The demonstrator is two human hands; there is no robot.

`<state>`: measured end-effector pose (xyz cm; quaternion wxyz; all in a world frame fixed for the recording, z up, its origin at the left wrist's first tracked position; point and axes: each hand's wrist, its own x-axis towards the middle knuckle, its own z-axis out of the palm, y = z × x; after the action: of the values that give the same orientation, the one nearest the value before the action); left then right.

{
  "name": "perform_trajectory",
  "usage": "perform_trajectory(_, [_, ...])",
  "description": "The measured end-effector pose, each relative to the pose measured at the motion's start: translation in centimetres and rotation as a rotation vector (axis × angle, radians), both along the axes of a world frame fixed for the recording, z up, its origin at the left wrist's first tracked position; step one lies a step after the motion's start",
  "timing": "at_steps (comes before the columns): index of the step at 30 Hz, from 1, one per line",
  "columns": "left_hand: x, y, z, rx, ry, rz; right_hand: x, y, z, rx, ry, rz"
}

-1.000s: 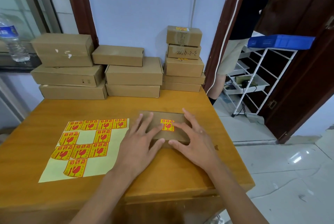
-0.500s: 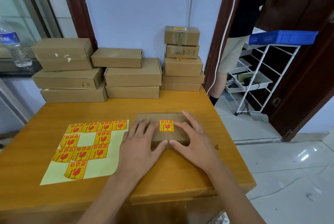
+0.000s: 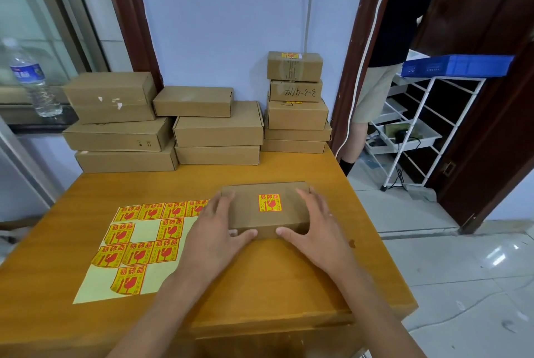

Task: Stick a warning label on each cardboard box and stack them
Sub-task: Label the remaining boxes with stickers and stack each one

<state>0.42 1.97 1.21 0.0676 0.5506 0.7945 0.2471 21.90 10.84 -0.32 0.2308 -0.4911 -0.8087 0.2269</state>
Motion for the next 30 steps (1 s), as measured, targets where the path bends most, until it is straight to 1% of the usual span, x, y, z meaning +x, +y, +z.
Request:
perform_trajectory(4, [-1.5, 1.1, 1.4, 0.05, -0.067, 0.021, -1.6, 1.3, 0.6, -0.017, 0.103, 0.013])
perform_trajectory(9, [-5.1, 2.6, 3.8, 0.171, -0.172, 0.053, -6.2, 3.5, 2.9, 0.048, 0.171, 0.01])
perform_trajectory(11, [-7.3, 3.0, 4.1, 0.167, -0.203, 0.084, -8.3, 4.3, 3.3, 0.039, 0.164, 0.045])
perform_trajectory(14, [-10.3, 3.6, 3.3, 0.112, -0.276, 0.119, -11.0, 5.3, 3.1, -0.005, 0.146, 0.078])
perform_trajectory(16, [-11.7, 4.2, 2.6, 0.064, -0.295, 0.121, -12.3, 5.7, 2.6, -0.003, 0.092, 0.064])
perform_trajectory(19, [-13.1, 5.3, 1.8, 0.06, -0.264, 0.15, -13.7, 6.2, 1.4, 0.031, 0.015, 0.009])
perform_trajectory(24, [-14.1, 7.4, 1.2, 0.075, -0.206, 0.176, -14.9, 7.7, 0.4, 0.041, 0.011, -0.013])
perform_trajectory(28, [-14.3, 7.6, 0.6, 0.075, -0.132, 0.19, -15.0, 8.2, -0.2, 0.057, 0.021, -0.018])
perform_trajectory(30, [-14.2, 7.4, 0.4, 0.07, -0.124, 0.191, -15.1, 8.2, -0.2, 0.033, 0.011, -0.009])
